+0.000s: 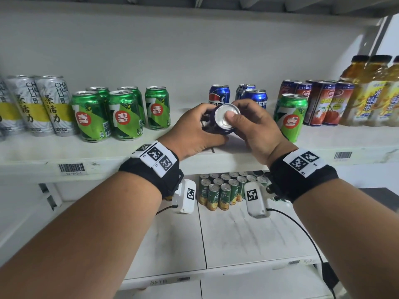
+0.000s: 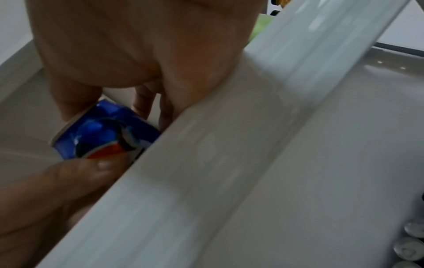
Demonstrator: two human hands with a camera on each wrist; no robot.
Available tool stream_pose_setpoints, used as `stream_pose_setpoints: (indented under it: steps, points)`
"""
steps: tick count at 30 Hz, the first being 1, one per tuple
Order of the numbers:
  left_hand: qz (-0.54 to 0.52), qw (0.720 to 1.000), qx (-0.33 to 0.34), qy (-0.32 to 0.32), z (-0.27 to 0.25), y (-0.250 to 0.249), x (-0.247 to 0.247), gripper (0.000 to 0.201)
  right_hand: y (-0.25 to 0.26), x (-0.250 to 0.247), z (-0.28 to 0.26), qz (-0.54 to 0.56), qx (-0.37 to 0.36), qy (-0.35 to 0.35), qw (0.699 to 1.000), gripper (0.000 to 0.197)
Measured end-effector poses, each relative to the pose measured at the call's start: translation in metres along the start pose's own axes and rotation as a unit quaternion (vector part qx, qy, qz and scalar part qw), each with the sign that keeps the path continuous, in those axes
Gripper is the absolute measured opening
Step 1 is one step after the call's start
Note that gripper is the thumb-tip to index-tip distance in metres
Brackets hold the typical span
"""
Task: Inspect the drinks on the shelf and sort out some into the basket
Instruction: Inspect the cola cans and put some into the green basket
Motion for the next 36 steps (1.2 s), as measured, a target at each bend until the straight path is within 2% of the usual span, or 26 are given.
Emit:
stream_pose_setpoints:
  steps: [4,8,12,15,21,27,31,36]
  points:
    - [0.002,1.000,-0.011,0.007,0.002,0.005,0.001,0.060,-0.004,-0.008,0.002,0.019,0.018,-0.036,0.999,0.031]
    - [0.033,0.999,0.006,-0.007,0.004,0.006,-0.001,0.046,-0.004,-0.006,0.002,0.006,0.008,-0.015,1.000,0.036]
    - [0.086,0.996,0.002,-0.038,0.006,0.007,-0.005,0.059,-0.002,-0.003,-0.001,-0.009,-0.004,0.001,1.000,0.051]
    - [0.124,0.992,-0.010,-0.023,0.006,0.008,-0.001,0.062,-0.003,-0.003,-0.002,0.003,-0.002,-0.011,1.000,0.055]
    - [0.003,0.999,-0.029,0.013,0.002,0.007,0.004,0.043,-0.007,-0.006,0.001,0.042,0.006,-0.024,0.999,0.049]
    - [0.033,0.999,0.005,-0.005,0.003,0.005,0.001,0.055,0.001,-0.003,-0.003,0.026,-0.009,-0.012,1.000,0.049]
    - [0.028,1.000,0.006,0.008,0.001,0.004,0.003,0.059,0.002,-0.002,-0.002,0.009,-0.013,-0.004,1.000,0.042]
    - [-0.004,0.999,-0.013,0.034,0.001,0.007,0.006,0.049,-0.001,-0.003,-0.001,0.020,-0.001,-0.006,1.000,0.043]
Point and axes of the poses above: each hand's wrist, its own z-axis towards the middle knuckle, its own x-axis out of the palm, y = z × x, the point moved 10 cm from there along z, towards the middle knuckle, and after that the axes turned 11 degrees about -z, right-handed, at the moved point
